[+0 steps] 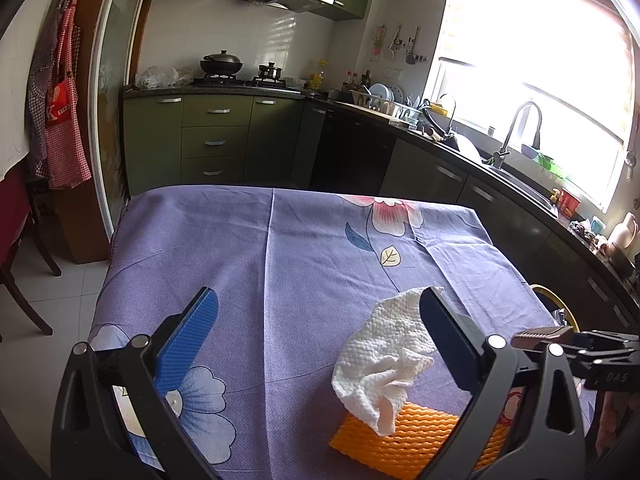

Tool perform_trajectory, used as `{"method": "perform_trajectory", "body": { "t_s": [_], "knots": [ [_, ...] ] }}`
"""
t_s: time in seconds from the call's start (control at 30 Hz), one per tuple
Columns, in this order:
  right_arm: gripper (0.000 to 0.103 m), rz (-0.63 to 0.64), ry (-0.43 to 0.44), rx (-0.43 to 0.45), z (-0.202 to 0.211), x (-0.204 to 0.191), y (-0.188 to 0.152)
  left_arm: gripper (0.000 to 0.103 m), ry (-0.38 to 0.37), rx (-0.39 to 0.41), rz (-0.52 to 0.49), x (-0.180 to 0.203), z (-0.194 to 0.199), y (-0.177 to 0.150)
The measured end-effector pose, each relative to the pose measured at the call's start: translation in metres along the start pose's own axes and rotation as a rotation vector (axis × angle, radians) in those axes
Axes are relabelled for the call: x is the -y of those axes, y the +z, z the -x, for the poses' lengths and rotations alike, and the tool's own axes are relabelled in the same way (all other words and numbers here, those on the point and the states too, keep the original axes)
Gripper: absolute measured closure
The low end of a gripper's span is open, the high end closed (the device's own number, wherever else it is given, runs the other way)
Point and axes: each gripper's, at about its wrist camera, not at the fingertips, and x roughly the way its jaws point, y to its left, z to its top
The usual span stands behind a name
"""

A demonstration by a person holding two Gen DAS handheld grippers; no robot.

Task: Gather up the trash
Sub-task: 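Carry the brown container with the right gripper over the bin and release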

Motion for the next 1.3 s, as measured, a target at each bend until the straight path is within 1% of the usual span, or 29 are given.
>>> {"method": "perform_trajectory", "body": {
  "t_s": [0.13,0.23,0.33,0.37,0.4,0.43,0.53,0.7,0.8,0.97,1.1,1.13,1.17,1.2,1.3],
  "knots": [
    [0.038,-0.020,-0.017,0.041,0.020,0.021,0.007,0.007,-0.001,-0.005,0.000,0.000,-0.001,0.001],
    [0.038,-0.049,-0.102,0.092,0.042,0.058,0.020,0.007,-0.006,-0.013,-0.004,0.001,-0.003,0.001],
    [0.038,-0.099,-0.204,0.118,0.051,0.106,0.032,0.007,-0.014,-0.022,-0.016,0.005,-0.007,-0.001],
    [0.038,-0.135,-0.253,0.111,0.050,0.133,0.037,0.007,-0.019,-0.024,-0.020,0.006,-0.008,-0.001],
    [0.038,-0.161,-0.279,0.101,0.047,0.154,0.040,0.007,-0.024,-0.026,-0.023,0.007,-0.008,-0.002],
    [0.038,-0.198,-0.306,0.087,0.041,0.184,0.043,0.007,-0.035,-0.027,-0.029,0.009,-0.009,-0.002],
    [0.038,-0.255,-0.395,0.026,0.019,0.243,0.047,0.007,-0.066,-0.020,-0.048,0.015,-0.011,-0.003],
    [0.037,-0.365,-0.433,-0.034,0.001,0.304,0.039,0.007,-0.093,0.008,-0.107,0.027,-0.012,-0.006],
    [0.037,-0.419,-0.445,-0.039,0.003,0.324,0.031,0.007,-0.122,0.008,-0.131,0.034,-0.014,-0.008],
    [0.037,-0.472,-0.470,-0.061,0.008,0.348,0.019,0.007,-0.145,0.017,-0.164,0.043,-0.015,-0.011],
    [0.037,-0.494,-0.471,-0.091,0.009,0.361,0.009,0.007,-0.167,0.012,-0.161,0.044,-0.015,-0.012],
    [0.035,-0.496,-0.467,-0.106,0.009,0.364,0.007,0.007,-0.174,0.008,-0.155,0.043,-0.015,-0.011],
    [0.028,-0.493,-0.466,-0.120,0.008,0.364,0.007,0.007,-0.184,0.003,-0.146,0.043,-0.016,-0.011],
    [0.027,-0.490,-0.462,-0.130,0.007,0.365,0.006,0.007,-0.193,-0.002,-0.136,0.042,-0.016,-0.010],
    [0.026,-0.486,-0.458,-0.119,0.014,0.366,0.005,0.007,-0.208,-0.016,-0.111,0.039,-0.017,-0.009]
  ]
}}
